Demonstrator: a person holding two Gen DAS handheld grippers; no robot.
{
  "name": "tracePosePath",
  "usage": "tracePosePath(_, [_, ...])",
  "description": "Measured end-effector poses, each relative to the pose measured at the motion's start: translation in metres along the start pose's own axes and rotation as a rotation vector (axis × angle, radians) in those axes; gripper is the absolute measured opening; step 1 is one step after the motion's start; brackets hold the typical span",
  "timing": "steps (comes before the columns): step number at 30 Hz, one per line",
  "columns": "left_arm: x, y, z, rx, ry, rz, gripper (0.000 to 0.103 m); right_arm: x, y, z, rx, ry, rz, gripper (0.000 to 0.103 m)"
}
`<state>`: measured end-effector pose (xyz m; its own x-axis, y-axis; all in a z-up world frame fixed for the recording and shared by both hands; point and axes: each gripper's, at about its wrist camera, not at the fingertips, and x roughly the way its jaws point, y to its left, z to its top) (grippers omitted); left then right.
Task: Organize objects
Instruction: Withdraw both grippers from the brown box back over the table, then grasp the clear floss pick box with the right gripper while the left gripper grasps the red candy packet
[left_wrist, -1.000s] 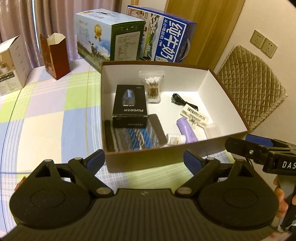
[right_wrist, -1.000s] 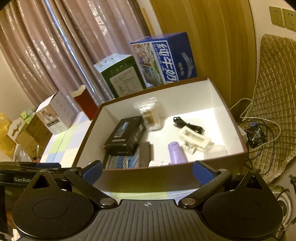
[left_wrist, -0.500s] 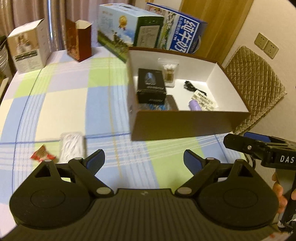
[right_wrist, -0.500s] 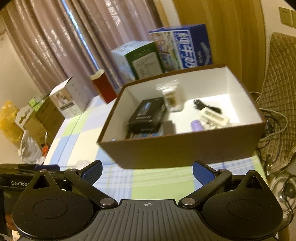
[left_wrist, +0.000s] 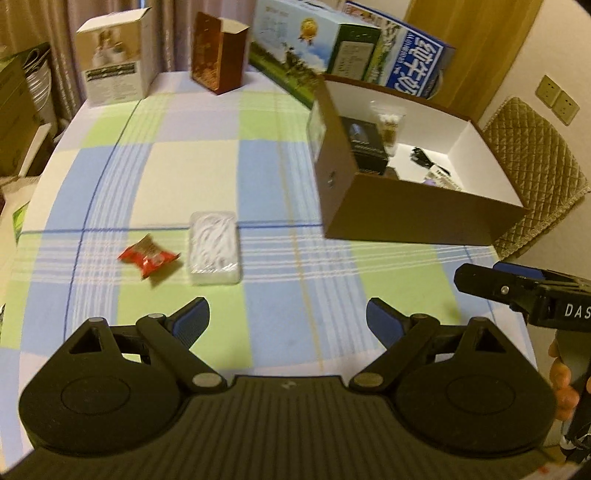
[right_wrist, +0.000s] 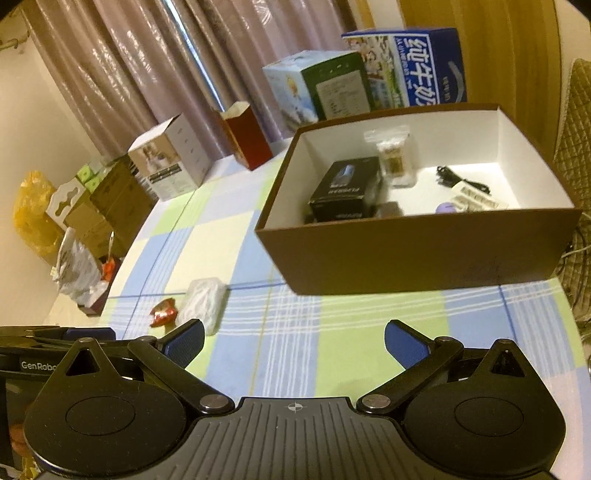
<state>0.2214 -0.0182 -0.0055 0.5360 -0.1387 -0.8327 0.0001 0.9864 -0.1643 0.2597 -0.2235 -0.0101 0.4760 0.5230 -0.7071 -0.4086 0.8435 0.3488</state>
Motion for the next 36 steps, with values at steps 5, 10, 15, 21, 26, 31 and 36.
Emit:
tracePosePath(5, [-0.003,0.019,-0.01,-0.022,0.012,0.029,0.09,0.012,0.013,-0.009,-0.004,0.03,0.012,0.101])
tracePosePath(10, [-0.005,0.039,-0.018,-0.05,0.019,0.052,0.09,0.028,0.027,-0.016,-0.021,0.068,0.025,0.101])
tracePosePath(15, [-0.006,0.056,-0.022,-0.074,0.021,0.082,0.09,0.042,0.042,-0.021,-0.042,0.097,0.038,0.101])
tracePosePath(21, [-0.007,0.075,-0.025,-0.097,0.022,0.105,0.09,0.062,0.056,-0.024,-0.061,0.129,0.045,0.101])
tracePosePath(26, [-0.003,0.09,-0.026,-0.115,0.031,0.12,0.09,0.081,0.072,-0.027,-0.088,0.147,0.051,0.101])
tracePosePath(31, [0.005,0.105,-0.026,-0.119,0.035,0.139,0.09,0.103,0.089,-0.029,-0.133,0.152,0.053,0.101])
tracePosePath(36, [0.023,0.124,-0.025,-0.121,0.04,0.165,0.09,0.127,0.104,-0.031,-0.177,0.161,0.05,0.101])
